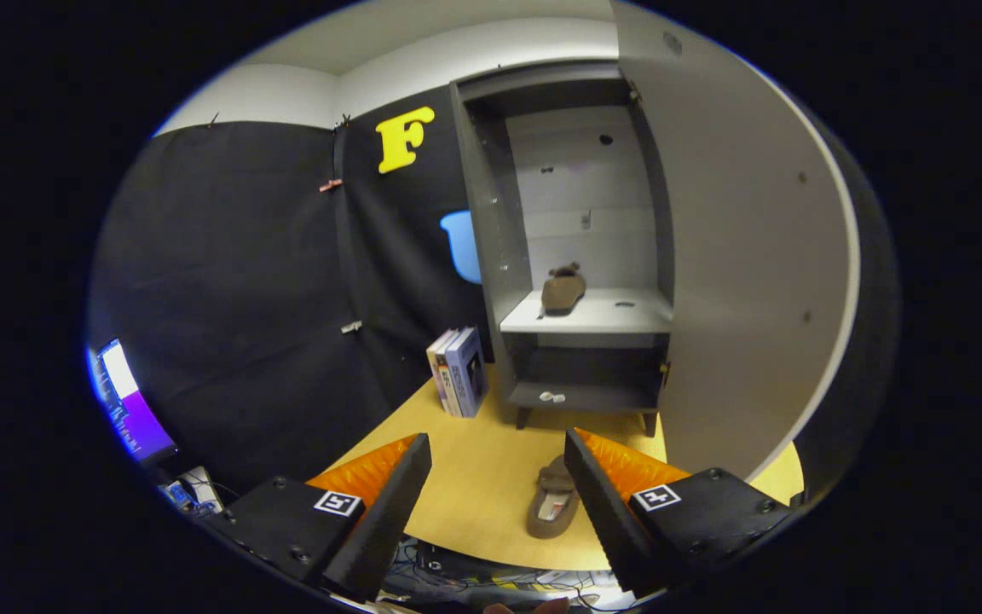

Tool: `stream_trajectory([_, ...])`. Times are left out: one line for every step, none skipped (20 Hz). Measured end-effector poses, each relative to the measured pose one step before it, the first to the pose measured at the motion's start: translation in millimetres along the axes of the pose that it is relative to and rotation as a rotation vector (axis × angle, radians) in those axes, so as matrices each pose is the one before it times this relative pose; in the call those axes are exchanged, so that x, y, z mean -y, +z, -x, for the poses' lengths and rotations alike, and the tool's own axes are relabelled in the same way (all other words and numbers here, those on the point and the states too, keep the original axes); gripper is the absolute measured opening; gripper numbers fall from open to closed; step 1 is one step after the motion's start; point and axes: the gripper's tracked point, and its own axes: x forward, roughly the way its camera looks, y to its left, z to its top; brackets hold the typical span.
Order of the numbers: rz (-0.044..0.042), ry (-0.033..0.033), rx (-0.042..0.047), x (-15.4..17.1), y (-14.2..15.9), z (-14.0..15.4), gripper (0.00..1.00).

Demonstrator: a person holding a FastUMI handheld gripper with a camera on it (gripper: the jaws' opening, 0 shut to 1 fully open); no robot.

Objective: Open the shoe cabinet door, grab the shoes and put them into the shoe cabinet, then close the shoe cabinet door.

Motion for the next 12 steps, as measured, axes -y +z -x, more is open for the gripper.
stream_trajectory([0.00070,0.00348,-0.03938,-0.52,-16.70,-12.13,0.99])
stream_trajectory([-0.00254,-0.00209,-0.03778,1.83,-17.12,-14.82,0.99])
stream_trajectory([-0.01065,-0.00180,-0.03746,2.41,-17.91,-13.10,0.99])
stream_trajectory([-0.01602,-0.00668,-0.03832,3.18,-17.26,-15.77,0.99])
stream_trajectory([-0.01455,-0.00946,-0.03019,3.85,-15.80,-12.68,0.99])
stream_trajectory([-0.01128,-0.01863,-0.03466,4.29,-15.32,-13.58,0.99])
stream_trajectory([-0.01413,-0.01788,-0.02939,6.06,-13.78,-12.38,0.99])
stream_trajectory([-0.01196,-0.01533,-0.02077,4.73,-9.37,-13.19,0.99])
stream_trajectory([-0.01328,-0.01520,-0.02234,4.91,-9.37,-11.15,0.99])
stream_trajectory([-0.01401,-0.01424,-0.01841,5.06,-8.06,-11.99,0.99])
stream_trajectory([-0.01030,-0.01022,-0.02163,3.10,-7.25,-9.54,0.99])
stream_trajectory([-0.00710,-0.00984,-0.01006,2.80,-1.32,-11.70,0.99])
